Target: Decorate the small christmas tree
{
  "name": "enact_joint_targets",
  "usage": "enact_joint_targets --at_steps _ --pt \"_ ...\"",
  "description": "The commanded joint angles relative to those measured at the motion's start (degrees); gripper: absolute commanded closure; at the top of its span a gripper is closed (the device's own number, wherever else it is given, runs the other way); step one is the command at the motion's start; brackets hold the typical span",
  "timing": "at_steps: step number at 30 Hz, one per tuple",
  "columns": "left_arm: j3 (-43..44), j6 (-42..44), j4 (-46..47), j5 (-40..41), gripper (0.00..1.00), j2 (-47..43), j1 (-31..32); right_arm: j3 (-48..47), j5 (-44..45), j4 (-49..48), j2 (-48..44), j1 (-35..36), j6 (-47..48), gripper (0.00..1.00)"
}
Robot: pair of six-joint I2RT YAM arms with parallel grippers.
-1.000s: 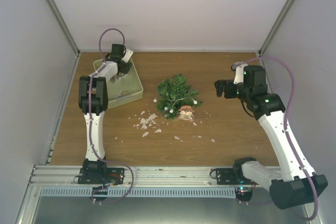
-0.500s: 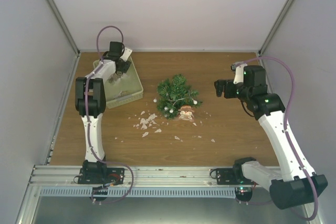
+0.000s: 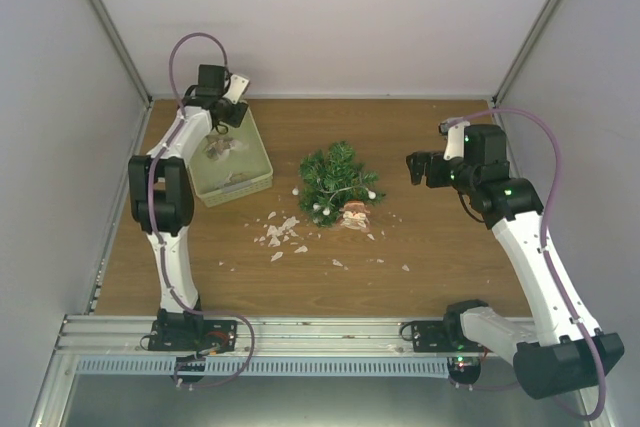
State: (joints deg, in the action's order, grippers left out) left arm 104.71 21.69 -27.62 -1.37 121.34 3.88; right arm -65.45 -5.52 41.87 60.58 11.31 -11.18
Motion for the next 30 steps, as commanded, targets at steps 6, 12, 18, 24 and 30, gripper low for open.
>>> enact_joint_targets --at_steps 6,12,18,24,30 --pt "0.63 -4.43 -4.60 -11.01 0.48 -9.25 0.34 -1.83 -2.55 -3.19 0.51 -0.55 0.24 0.01" --pt "0.34 -5.43 -7.90 -16.74 0.47 -14.29 0.42 -1.23 -2.73 -3.46 -0.08 -0.50 -0.12 0.00" --pt "-4.24 -5.73 -9.28 -25.65 0.46 -20.41 0.43 -0.49 -3.05 -3.75 -0.24 -0.53 -0.20 0.00" --pt "-10.19 -5.62 -9.57 -41.22 0.46 -26.83 0.42 -0.26 -3.11 -3.69 -0.32 -0.47 -0.37 0.00" --pt "-13.33 -7.20 -9.51 -50.76 0.46 -30.24 0.42 0.73 -3.45 -3.75 -0.54 -0.46 -0.83 0.00"
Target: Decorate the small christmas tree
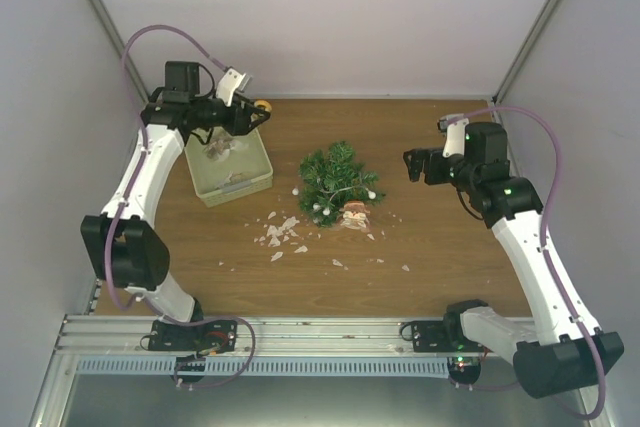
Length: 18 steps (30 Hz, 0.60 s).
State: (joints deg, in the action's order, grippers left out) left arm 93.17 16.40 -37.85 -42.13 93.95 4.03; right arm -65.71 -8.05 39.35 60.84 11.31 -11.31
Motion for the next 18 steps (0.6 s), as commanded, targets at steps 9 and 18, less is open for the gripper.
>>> enact_joint_targets --at_steps 9,18 --pt "-6.32 -8.73 4.41 -23.94 0.48 -6.00 0.40 1.94 -1.22 -1.51 -0.99 -0.44 -1.07 0.00" --pt "-7.10 -13.21 7.07 -29.35 0.49 -8.00 2.91 2.21 -1.61 -1.75 -1.25 -0.52 -1.18 0.00"
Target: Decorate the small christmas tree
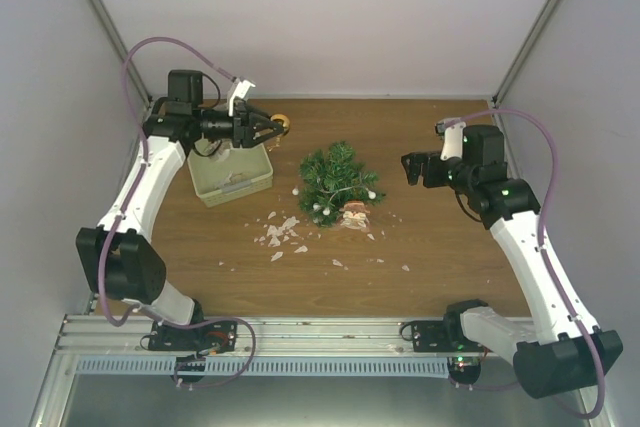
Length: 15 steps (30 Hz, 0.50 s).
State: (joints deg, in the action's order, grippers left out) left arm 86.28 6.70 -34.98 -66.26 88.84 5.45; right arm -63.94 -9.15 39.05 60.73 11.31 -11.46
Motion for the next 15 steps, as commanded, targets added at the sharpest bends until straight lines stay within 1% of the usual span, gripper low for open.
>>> enact_joint_targets --at_steps 1,7,10,15 --pt "-0.17 -3.86 4.33 -5.57 0.49 -3.14 2.20 0.40 -0.64 -1.50 -1.14 -0.43 -1.08 0.00" --pt "-1.85 -5.13 5.58 -7.05 0.49 -5.69 5.15 0.51 -0.78 -1.66 -1.23 -0.43 -1.06 0.00" --pt "-4.95 -6.47 8.36 -7.78 0.48 -8.07 6.02 0.42 -0.83 -1.62 -1.14 -0.48 -1.01 0.00" --pt "-11.18 -11.28 14.02 -8.07 0.48 -11.73 6.86 0.39 -1.18 -1.79 -0.88 -0.49 -1.05 0.01"
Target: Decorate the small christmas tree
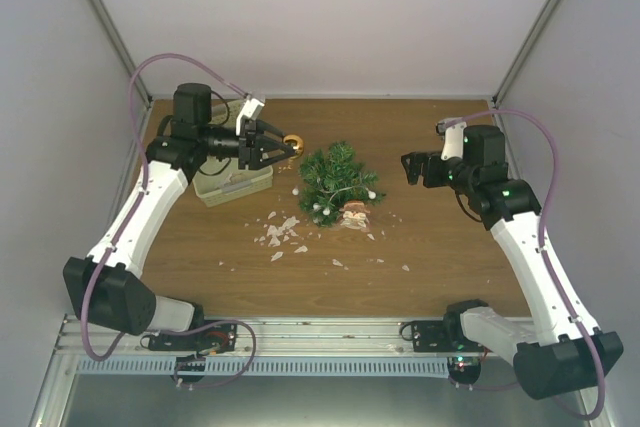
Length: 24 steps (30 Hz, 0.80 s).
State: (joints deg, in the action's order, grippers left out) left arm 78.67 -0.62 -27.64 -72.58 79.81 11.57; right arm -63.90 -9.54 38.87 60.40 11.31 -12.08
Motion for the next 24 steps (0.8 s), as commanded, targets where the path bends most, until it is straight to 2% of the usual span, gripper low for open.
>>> enact_joint_targets --at_steps 1,8,24 --pt "-4.09 -4.29 7.20 -1.80 0.48 -3.07 0.90 0.42 -0.87 -1.70 -0.48 -0.44 -0.52 0.00" --pt "-5.96 -5.34 9.71 -0.84 0.49 -3.39 3.82 0.05 -1.77 -1.71 -0.18 -0.43 -0.71 0.00" --pt "-0.55 -2.68 7.42 0.51 0.50 4.27 8.22 0.33 -1.81 -1.52 -0.53 -0.45 -0.39 0.00"
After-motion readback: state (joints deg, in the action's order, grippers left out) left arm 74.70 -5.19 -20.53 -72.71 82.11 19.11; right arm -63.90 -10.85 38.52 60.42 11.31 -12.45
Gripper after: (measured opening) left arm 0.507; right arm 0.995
